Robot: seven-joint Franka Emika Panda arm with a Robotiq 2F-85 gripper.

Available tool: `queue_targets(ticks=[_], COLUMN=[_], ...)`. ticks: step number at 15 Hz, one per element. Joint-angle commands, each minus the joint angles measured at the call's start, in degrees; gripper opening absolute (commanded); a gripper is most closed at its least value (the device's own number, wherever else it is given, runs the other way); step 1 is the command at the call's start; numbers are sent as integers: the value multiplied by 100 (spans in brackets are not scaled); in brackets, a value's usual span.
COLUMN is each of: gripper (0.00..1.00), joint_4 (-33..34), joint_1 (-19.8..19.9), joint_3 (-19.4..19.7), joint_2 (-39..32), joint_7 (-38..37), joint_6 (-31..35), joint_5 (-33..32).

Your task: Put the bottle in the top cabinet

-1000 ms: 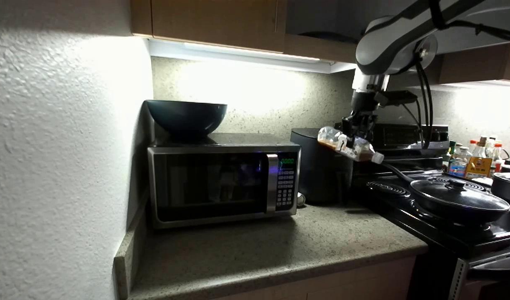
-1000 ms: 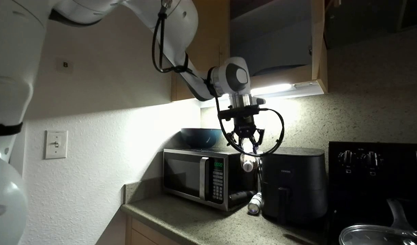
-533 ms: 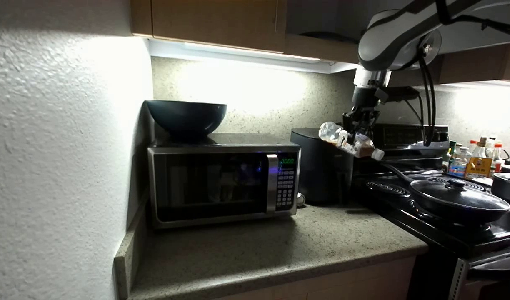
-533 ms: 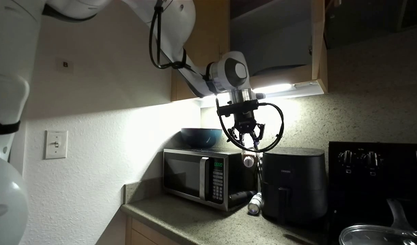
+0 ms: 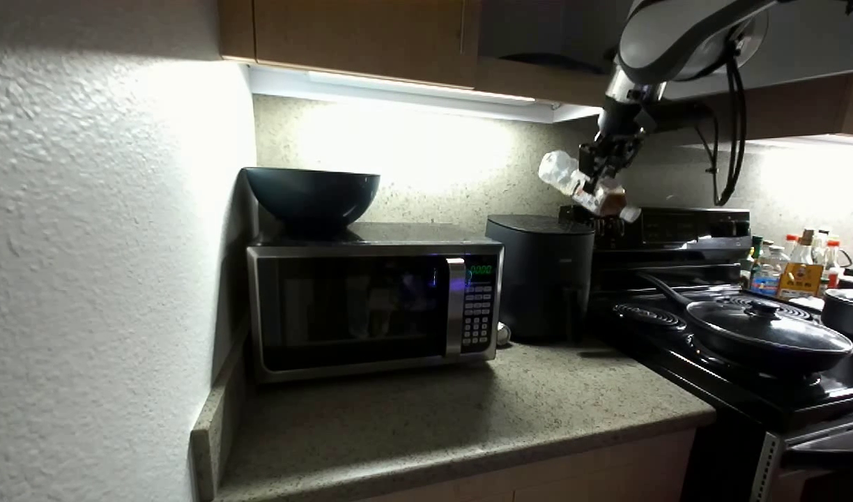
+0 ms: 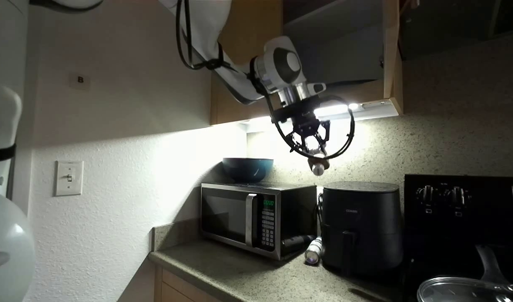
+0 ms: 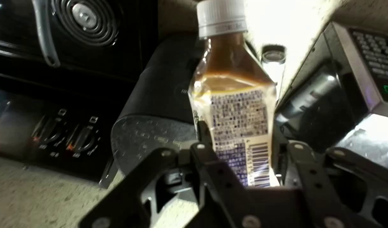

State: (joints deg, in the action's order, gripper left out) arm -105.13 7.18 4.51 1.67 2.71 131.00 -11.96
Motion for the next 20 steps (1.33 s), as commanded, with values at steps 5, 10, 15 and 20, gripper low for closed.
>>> queue_targets(ticks=[5,10,15,20], gripper=[19,44,44,19], joint_4=[53,134,134,461], joint_1=[162,185,177,161], joint_3=[-51,-42,-41,-14], joint_2=[1095,1077,1015,850], joint_7=[-1293,-1345,-1347,-1245], joint_6=[874,926,924,878], joint_5=[-1038,-1055,-1058,-965])
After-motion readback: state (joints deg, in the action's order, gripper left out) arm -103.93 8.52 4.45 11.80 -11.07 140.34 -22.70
